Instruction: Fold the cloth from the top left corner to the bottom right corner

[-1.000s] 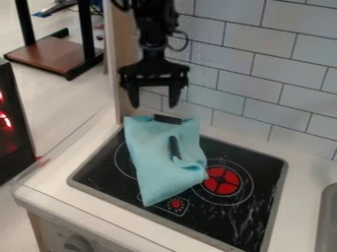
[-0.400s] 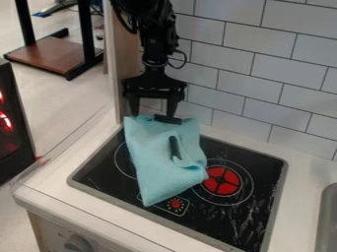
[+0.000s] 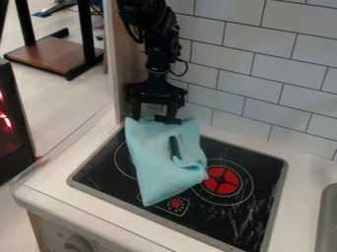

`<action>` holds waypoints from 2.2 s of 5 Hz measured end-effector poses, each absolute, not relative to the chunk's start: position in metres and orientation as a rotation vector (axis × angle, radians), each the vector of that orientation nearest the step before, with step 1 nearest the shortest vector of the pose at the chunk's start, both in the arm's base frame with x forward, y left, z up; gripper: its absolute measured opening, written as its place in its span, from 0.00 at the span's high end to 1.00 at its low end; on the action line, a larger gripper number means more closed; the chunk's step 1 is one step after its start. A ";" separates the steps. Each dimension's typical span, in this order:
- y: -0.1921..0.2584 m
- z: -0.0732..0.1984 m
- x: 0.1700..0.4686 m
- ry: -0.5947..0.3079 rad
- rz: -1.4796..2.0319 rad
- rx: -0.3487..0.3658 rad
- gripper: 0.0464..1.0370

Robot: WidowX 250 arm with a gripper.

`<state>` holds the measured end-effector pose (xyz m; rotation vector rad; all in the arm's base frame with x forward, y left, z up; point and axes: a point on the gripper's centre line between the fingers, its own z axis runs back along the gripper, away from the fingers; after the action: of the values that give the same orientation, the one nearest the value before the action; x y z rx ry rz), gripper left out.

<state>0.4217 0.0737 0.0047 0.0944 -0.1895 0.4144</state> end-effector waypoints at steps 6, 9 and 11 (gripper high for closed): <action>0.063 0.001 0.419 -0.136 0.389 0.025 0.97; 0.034 0.076 0.413 -0.234 0.297 -0.094 0.99; 0.008 0.099 0.364 -0.242 0.158 -0.138 0.99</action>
<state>0.3642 0.0079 0.0987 -0.1384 -0.2421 0.1583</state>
